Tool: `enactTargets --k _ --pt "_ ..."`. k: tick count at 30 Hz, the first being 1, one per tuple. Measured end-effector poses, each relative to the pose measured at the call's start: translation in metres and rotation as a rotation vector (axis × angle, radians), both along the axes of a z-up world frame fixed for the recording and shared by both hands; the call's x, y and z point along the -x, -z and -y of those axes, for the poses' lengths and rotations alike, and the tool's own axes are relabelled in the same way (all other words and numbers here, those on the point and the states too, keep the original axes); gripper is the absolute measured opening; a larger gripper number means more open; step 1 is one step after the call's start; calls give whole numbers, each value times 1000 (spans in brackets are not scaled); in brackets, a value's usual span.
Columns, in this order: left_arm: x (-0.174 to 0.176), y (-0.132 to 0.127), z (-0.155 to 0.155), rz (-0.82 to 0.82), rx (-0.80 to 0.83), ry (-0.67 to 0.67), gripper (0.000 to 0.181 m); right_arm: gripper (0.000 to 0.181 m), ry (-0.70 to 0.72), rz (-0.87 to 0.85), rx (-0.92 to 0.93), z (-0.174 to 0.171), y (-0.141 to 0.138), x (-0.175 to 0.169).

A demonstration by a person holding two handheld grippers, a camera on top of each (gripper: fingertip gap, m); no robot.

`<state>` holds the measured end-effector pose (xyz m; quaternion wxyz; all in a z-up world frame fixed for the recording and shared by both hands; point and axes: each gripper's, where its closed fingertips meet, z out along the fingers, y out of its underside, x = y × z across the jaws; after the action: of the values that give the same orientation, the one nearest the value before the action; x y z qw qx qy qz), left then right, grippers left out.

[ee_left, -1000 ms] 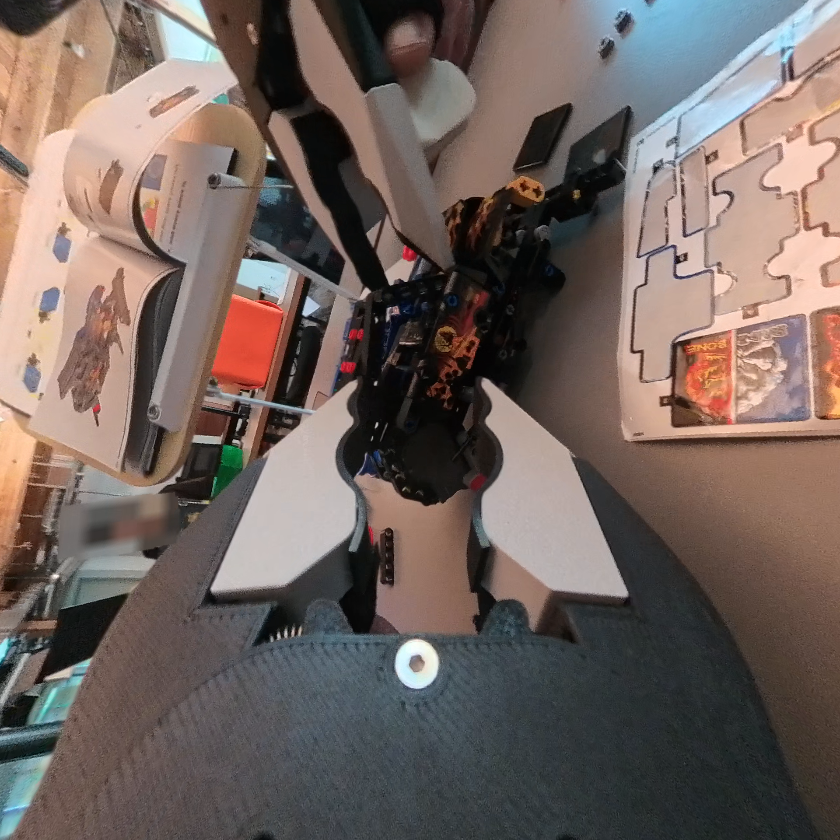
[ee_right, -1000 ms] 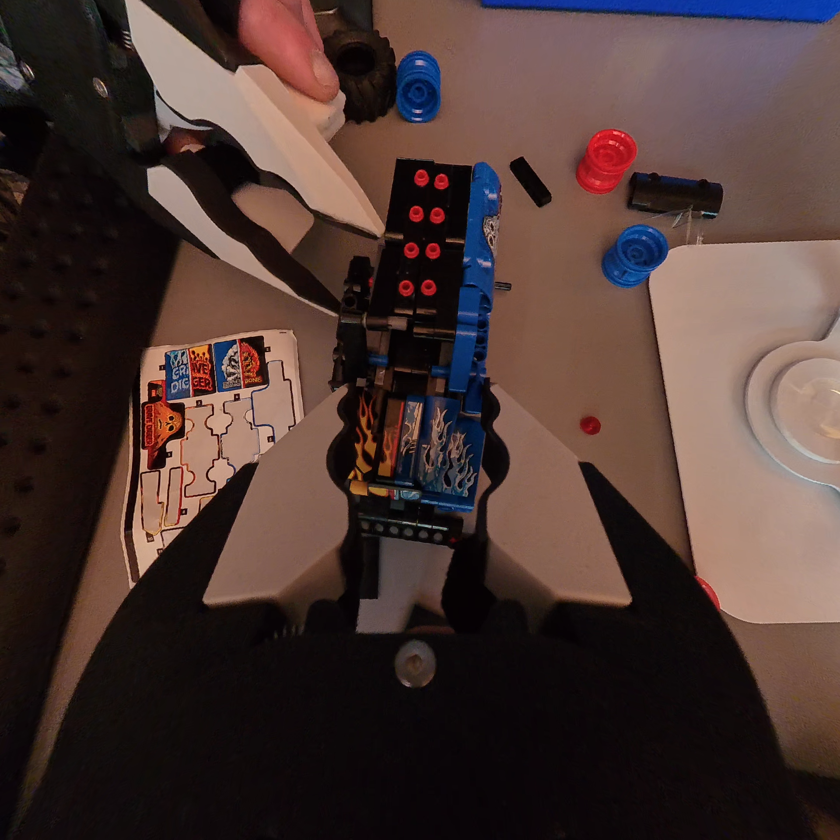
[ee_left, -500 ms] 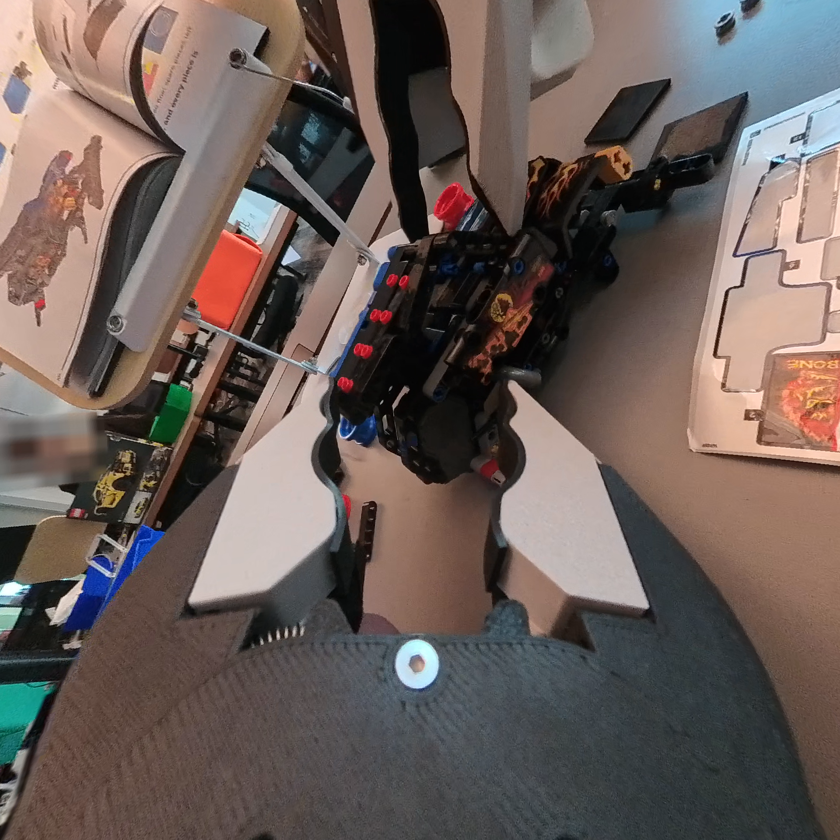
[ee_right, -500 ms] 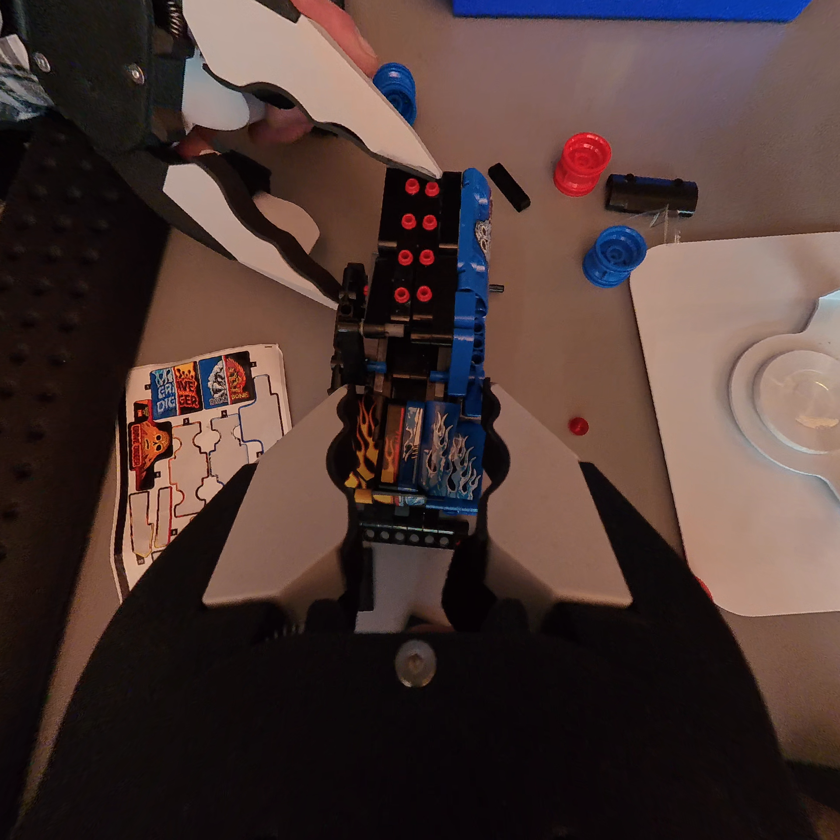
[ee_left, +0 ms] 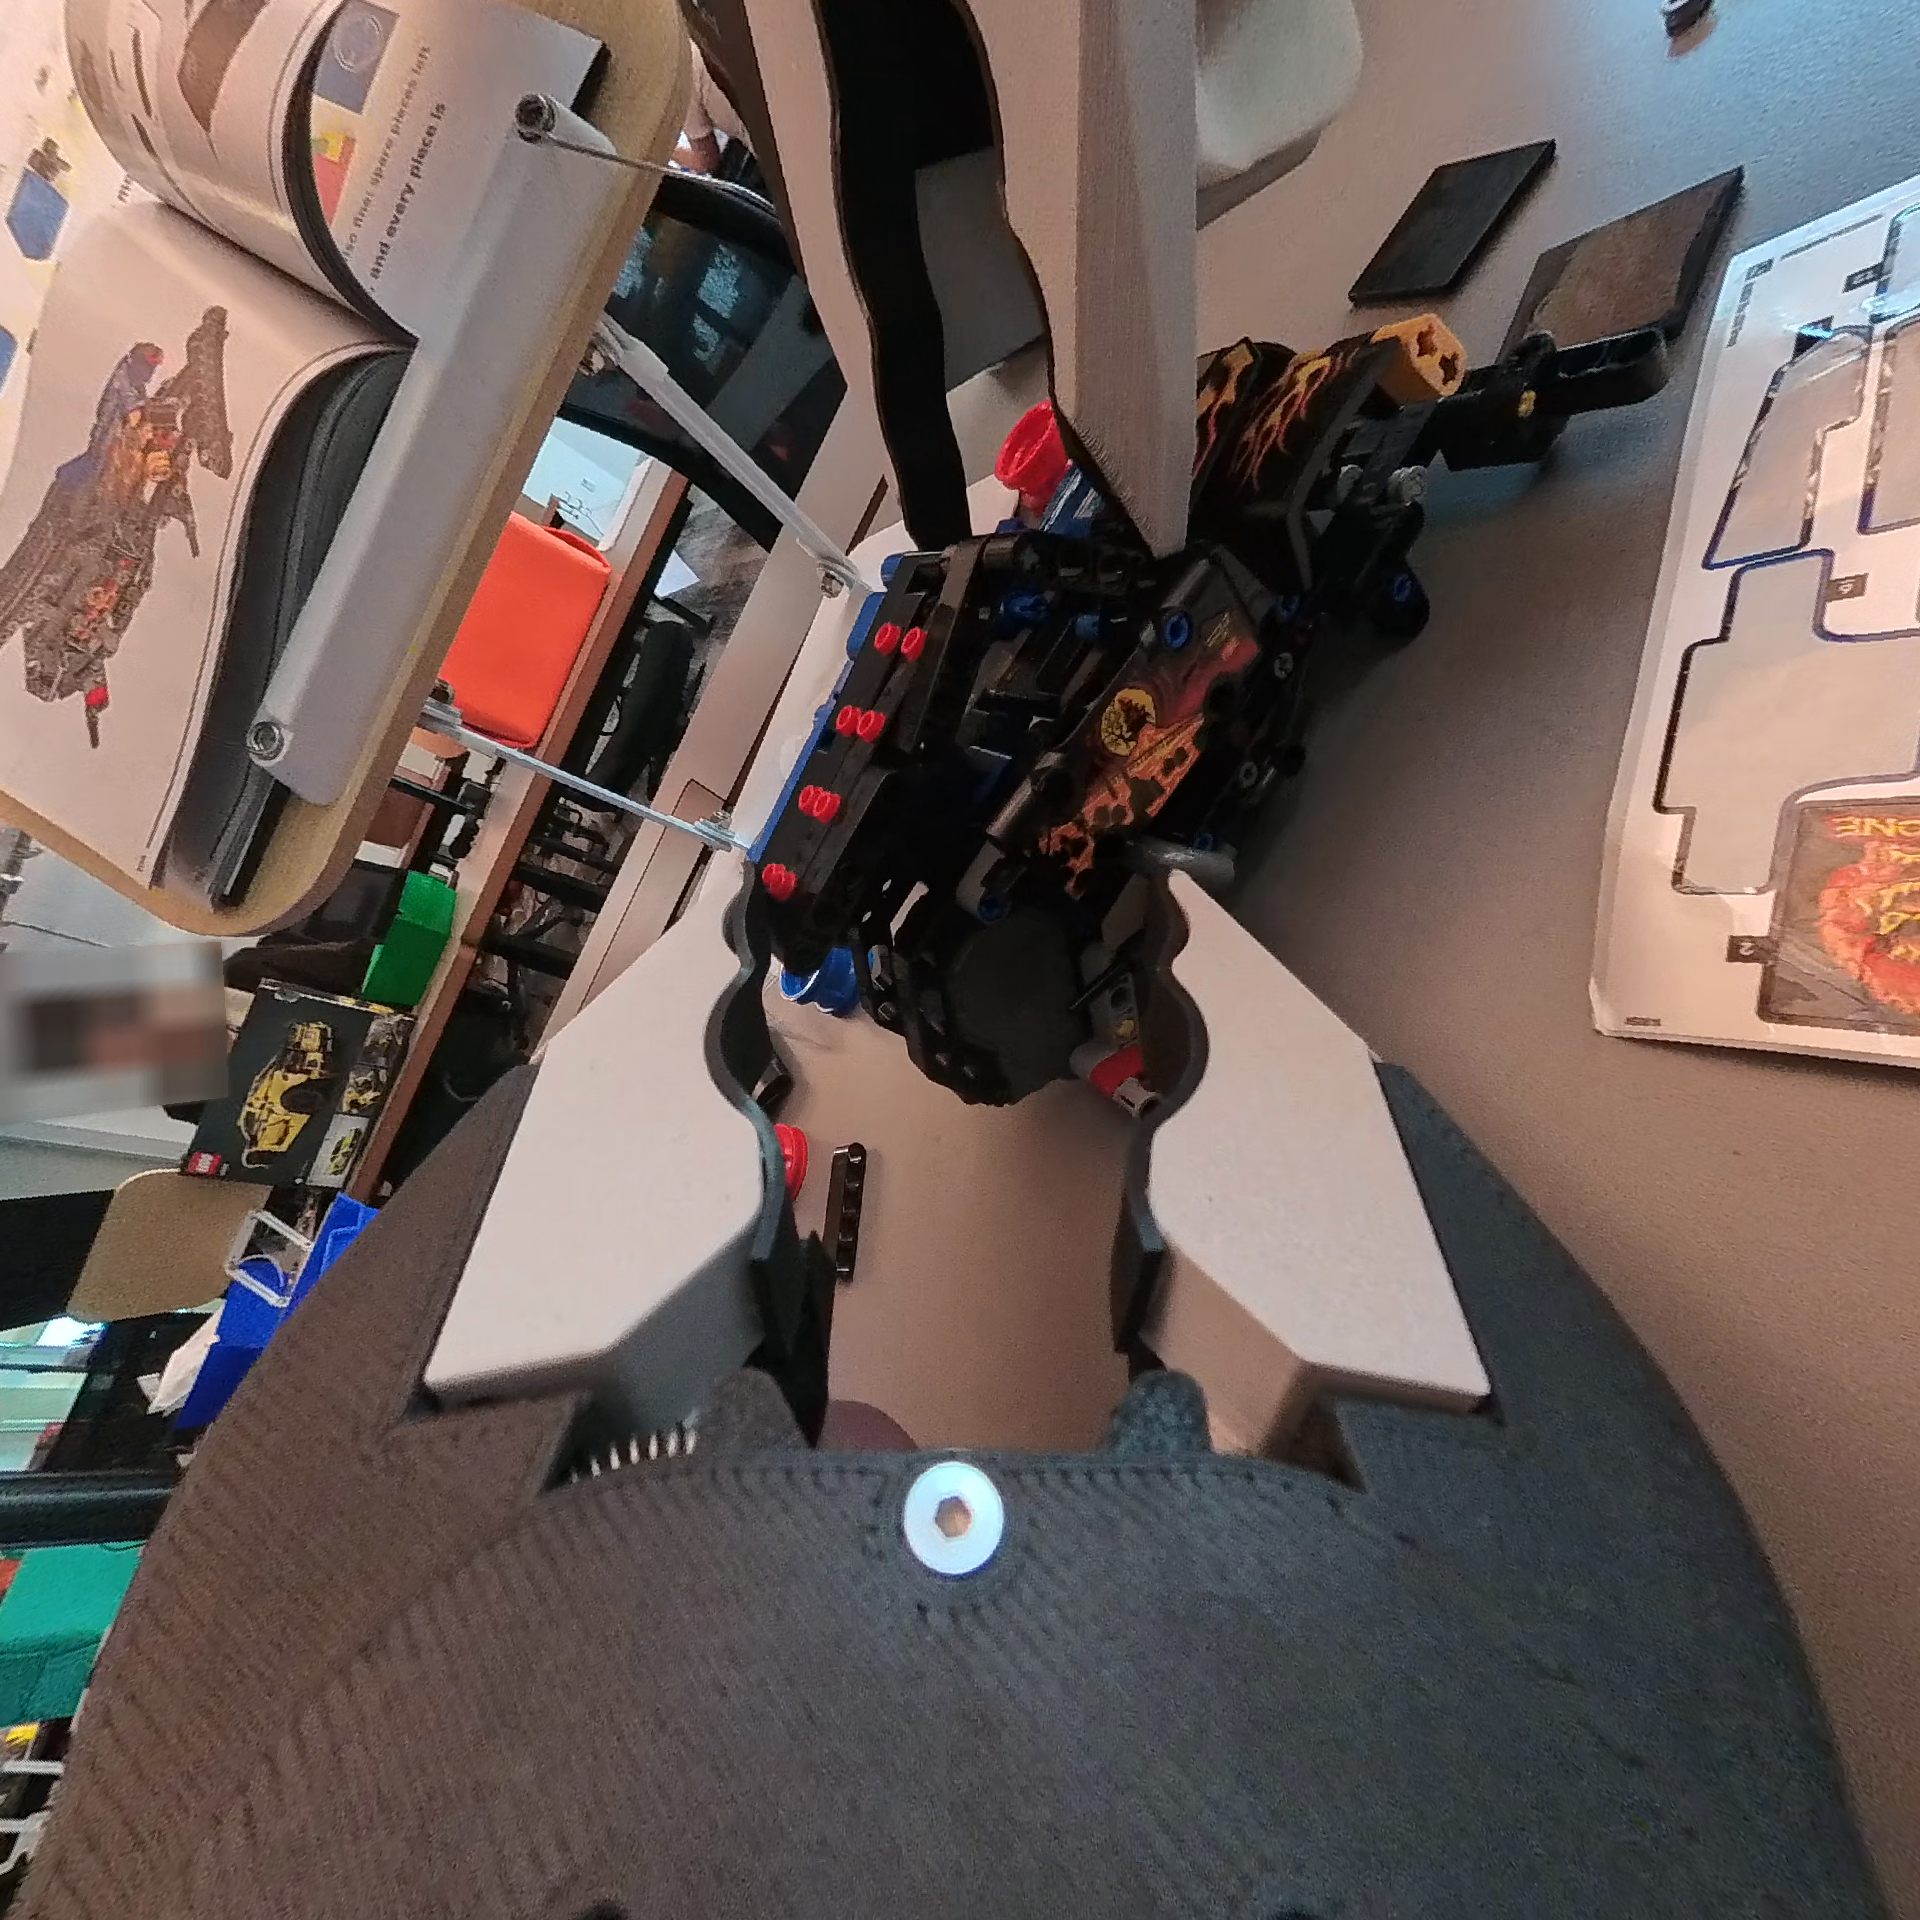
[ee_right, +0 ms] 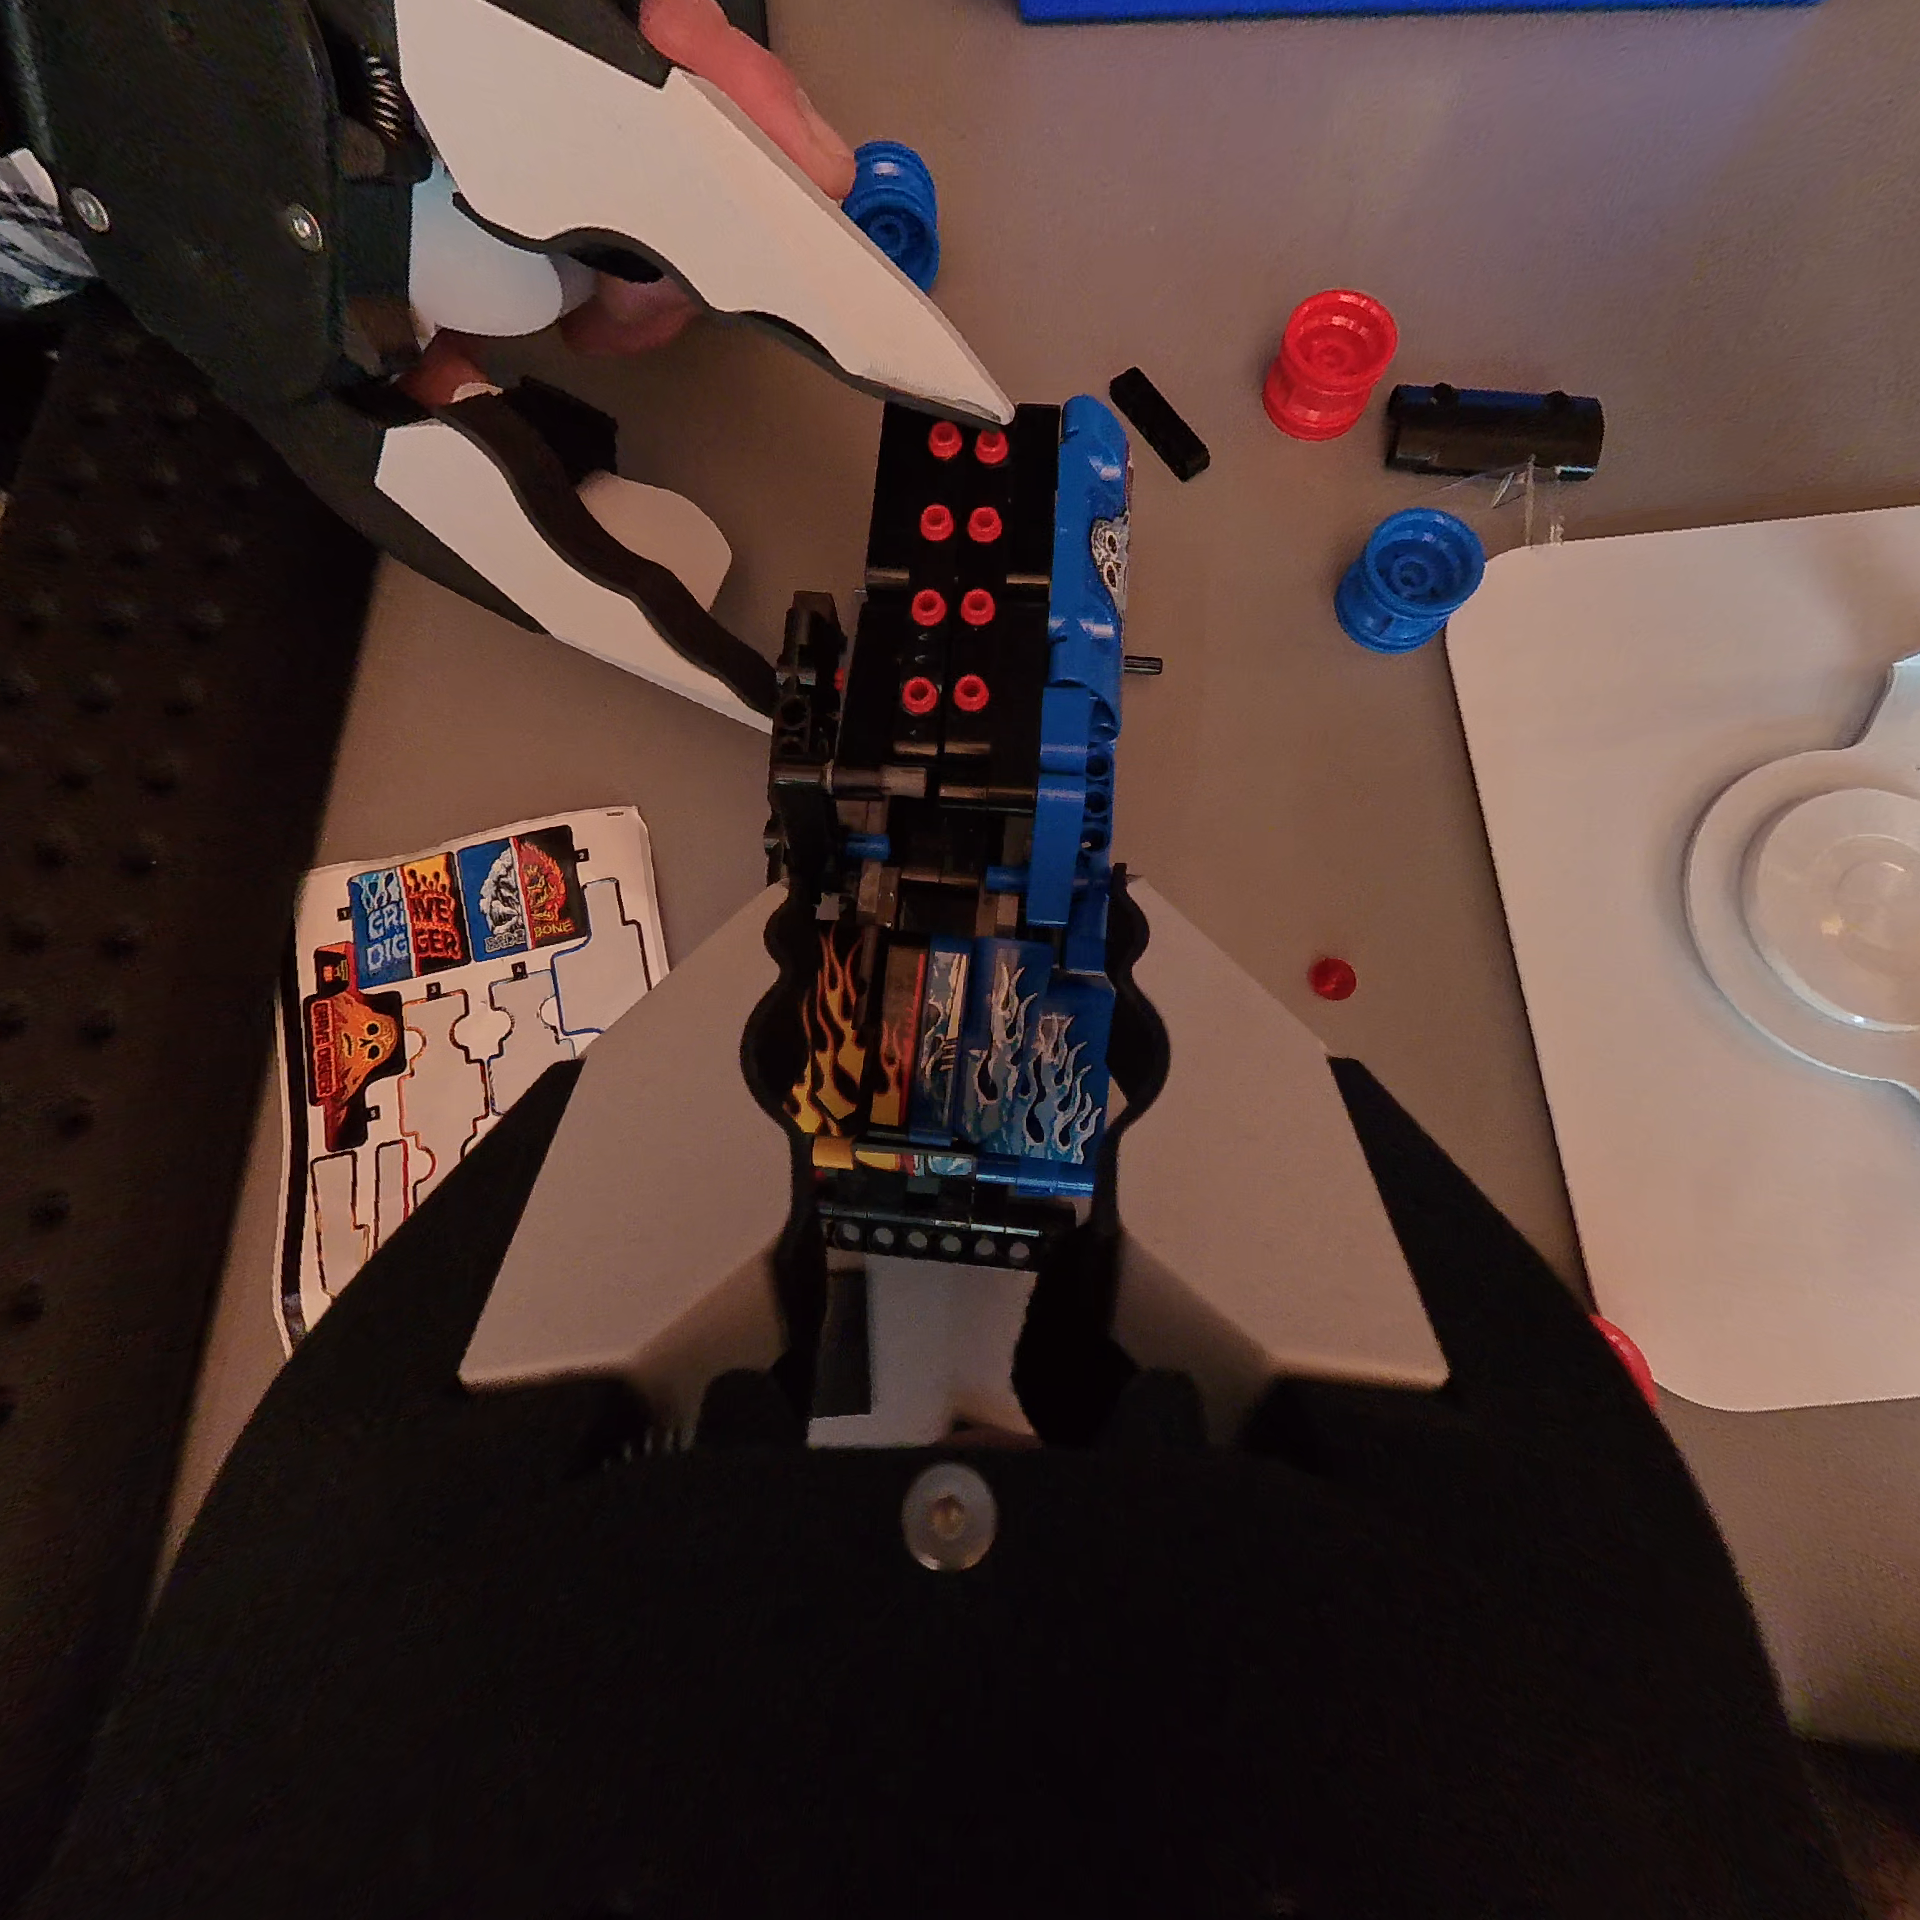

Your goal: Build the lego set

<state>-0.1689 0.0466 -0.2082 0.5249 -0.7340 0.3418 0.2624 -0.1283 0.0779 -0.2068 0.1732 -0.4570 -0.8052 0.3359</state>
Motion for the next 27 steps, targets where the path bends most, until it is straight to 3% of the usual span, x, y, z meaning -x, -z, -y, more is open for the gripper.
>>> enactTargets --k 7,11,13,17,22,27 --pt "2 -3 -1 -22 -16 -11 65 57 -12 -18 5 0 1 1" --pt "-6 -15 4 -160 -100 18 69 57 -16 -19 13 0 1 1" --pt "-20 -11 8 -232 -90 82 46 56 -18 -18 27 0 1 0" --pt "-24 1 5 -305 -47 109 24 55 -16 -14 36 -1 4 1" --pt "-25 0 6 -372 -51 99 18 56 -12 -12 51 -2 5 2" --pt "-25 -6 12 -384 -56 88 0 56 -16 -15 59 0 6 3"
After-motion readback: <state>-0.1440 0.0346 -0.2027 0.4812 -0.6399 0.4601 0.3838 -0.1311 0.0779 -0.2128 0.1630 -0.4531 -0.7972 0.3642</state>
